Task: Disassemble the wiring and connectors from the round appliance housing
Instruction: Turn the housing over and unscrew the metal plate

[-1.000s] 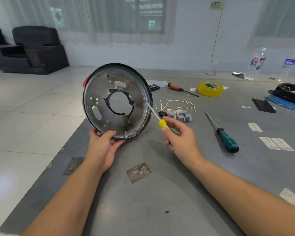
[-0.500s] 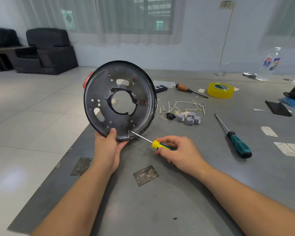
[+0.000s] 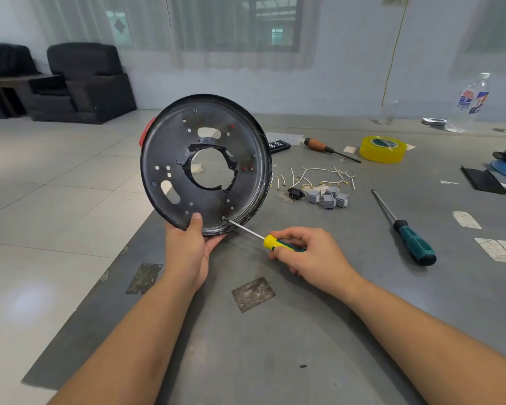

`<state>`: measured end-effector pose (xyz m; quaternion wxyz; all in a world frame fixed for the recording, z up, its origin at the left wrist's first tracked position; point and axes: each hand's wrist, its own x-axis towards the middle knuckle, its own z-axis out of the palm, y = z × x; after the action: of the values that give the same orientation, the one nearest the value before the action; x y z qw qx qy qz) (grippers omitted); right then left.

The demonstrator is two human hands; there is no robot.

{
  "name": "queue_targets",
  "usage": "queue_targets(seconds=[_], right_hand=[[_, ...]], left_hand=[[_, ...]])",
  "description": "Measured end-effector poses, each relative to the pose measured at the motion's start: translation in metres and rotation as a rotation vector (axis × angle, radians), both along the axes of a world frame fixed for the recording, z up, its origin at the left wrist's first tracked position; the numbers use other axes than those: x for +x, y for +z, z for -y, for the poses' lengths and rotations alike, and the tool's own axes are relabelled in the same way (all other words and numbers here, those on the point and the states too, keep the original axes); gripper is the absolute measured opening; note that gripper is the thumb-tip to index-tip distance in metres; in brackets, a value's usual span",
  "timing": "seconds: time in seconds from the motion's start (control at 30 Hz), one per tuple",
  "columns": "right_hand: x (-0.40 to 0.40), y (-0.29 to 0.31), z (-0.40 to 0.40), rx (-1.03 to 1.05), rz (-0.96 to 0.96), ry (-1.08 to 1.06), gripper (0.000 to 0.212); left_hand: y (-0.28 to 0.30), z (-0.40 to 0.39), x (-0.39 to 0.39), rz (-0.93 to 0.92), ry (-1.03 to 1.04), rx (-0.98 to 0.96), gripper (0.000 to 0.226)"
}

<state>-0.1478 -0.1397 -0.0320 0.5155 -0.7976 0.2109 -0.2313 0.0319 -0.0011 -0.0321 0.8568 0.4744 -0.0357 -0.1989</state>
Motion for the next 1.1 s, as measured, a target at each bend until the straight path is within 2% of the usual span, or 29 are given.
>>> queue_targets(seconds=[0.17, 0.3, 0.4, 0.47, 0.53, 0.6, 0.63, 0.67, 0.73, 0.83, 0.93, 1.03, 1.1], right_hand=[[0.0, 0.003, -0.002, -0.039, -0.031, -0.024, 0.018], [0.001, 0.013, -0.013, -0.35, -0.124, -0.08, 0.027], [0.0, 0.021, -0.021, -0.586, -0.171, -0.083, 0.035], [-0.001, 0.023, -0.024, -0.888, -0.243, -0.07, 0.042], [-0.002, 0.023, -0.027, -1.326, -0.244, -0.069, 0.049], [-0.004, 0.02, -0.032, -1.521, -0.224, -0.111, 0.054], [-0.004, 0.018, -0.033, -1.485, -0.223, -0.108, 0.054], [-0.003, 0.019, -0.035, -1.353, -0.231, -0.099, 0.052], [-0.001, 0.025, -0.037, -0.896, -0.233, -0.12, 0.045], [0.004, 0.035, -0.033, -0.103, -0.118, -0.195, 0.029], [0.005, 0.04, -0.029, 0.513, -0.017, -0.223, 0.024], [-0.003, 0.04, -0.026, 0.953, 0.094, -0.212, 0.022], [-0.007, 0.039, -0.024, 1.156, 0.126, -0.198, 0.022]], left_hand=[[-0.003, 0.001, 0.0, 0.035, 0.005, 0.01, 0.04], [-0.005, 0.003, -0.004, 0.147, 0.017, 0.073, 0.047], [-0.006, 0.003, -0.003, 0.147, 0.009, 0.064, 0.048], [-0.006, 0.004, -0.003, 0.136, 0.006, 0.068, 0.044], [-0.006, 0.004, -0.004, 0.159, 0.01, 0.101, 0.042], [-0.007, 0.004, -0.006, 0.178, 0.018, 0.105, 0.04], [-0.007, 0.005, -0.006, 0.179, 0.022, 0.097, 0.039], [-0.007, 0.005, -0.006, 0.176, 0.028, 0.088, 0.039], [-0.007, 0.005, -0.006, 0.188, 0.04, 0.083, 0.038], [-0.009, 0.005, -0.007, 0.233, 0.053, 0.095, 0.038], [-0.01, 0.006, -0.006, 0.256, 0.056, 0.106, 0.04], [-0.012, 0.006, -0.006, 0.273, 0.062, 0.121, 0.039], [-0.012, 0.007, -0.005, 0.274, 0.063, 0.117, 0.038]])
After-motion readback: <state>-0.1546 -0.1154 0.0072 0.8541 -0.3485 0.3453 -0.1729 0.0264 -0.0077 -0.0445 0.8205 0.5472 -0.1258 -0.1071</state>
